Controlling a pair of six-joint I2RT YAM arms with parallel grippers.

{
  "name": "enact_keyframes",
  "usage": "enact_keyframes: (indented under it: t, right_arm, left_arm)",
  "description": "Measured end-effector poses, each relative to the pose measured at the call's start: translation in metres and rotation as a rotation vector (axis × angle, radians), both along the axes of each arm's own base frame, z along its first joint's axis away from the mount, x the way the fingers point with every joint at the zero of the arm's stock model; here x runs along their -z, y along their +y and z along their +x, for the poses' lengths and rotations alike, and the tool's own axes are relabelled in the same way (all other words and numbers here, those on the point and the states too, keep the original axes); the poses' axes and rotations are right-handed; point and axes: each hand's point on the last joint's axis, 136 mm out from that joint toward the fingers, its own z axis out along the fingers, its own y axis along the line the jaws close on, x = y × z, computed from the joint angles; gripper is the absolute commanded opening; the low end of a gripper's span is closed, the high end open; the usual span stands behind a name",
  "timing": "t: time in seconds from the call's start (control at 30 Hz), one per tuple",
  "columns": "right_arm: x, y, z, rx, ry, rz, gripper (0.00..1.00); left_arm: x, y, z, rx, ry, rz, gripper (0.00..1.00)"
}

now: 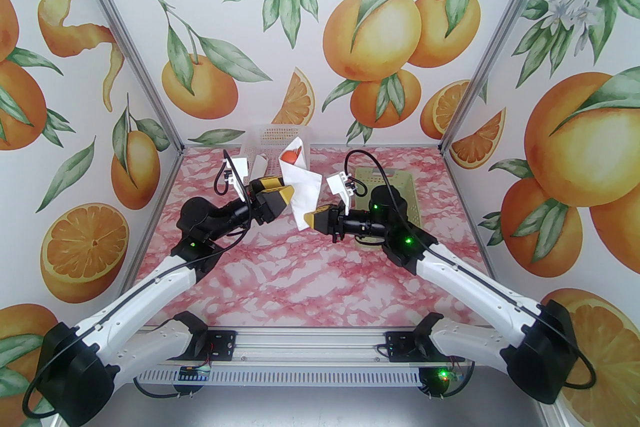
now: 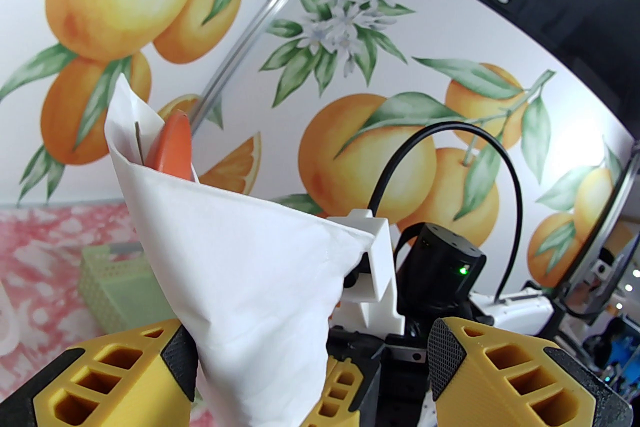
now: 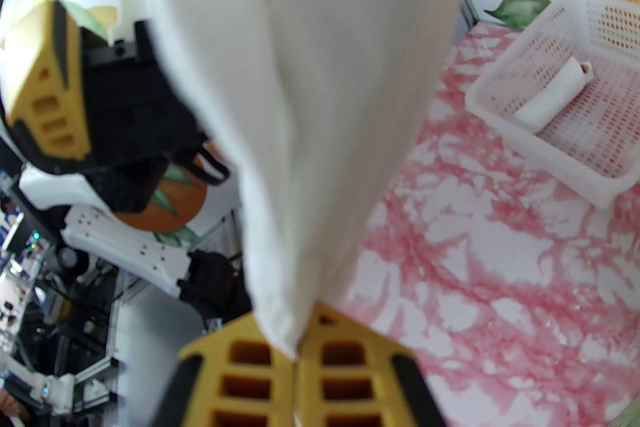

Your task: Place the utensils on the paper napkin and roll it up

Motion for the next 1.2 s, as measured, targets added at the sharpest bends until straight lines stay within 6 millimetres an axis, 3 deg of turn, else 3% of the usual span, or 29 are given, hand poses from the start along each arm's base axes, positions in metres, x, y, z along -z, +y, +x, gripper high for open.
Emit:
enact_keyframes:
  t: [0.2, 0.47, 0.73, 1.03, 1.2]
  right_arm:
    - [0.000, 0.001, -0.003, 0.000, -0.020, -0.012, 0.00]
    - [0.003, 0.005, -0.008, -0.012, -0.041, -0.029, 0.00]
    - [0.006, 0.004, -0.010, -0.016, -0.056, -0.047, 0.00]
    - [0.007, 0.009, -0.020, -0.049, -0.066, -0.057, 0.00]
    - [0.008, 0.011, -0.023, -0.059, -0.072, -0.063, 0.00]
  left_arm:
    - [0.024, 0.000, -0.001, 0.008, 0.063, 0.026, 0.87]
    - [0.043, -0.010, 0.002, 0.029, 0.118, 0.053, 0.92]
    - [0.057, -0.002, 0.002, -0.019, 0.169, 0.066, 1.00]
    - [0.081, -0.023, 0.007, 0.063, 0.265, 0.080, 0.98]
    - [0.073, -0.030, 0.004, 0.104, 0.241, 0.063, 0.91]
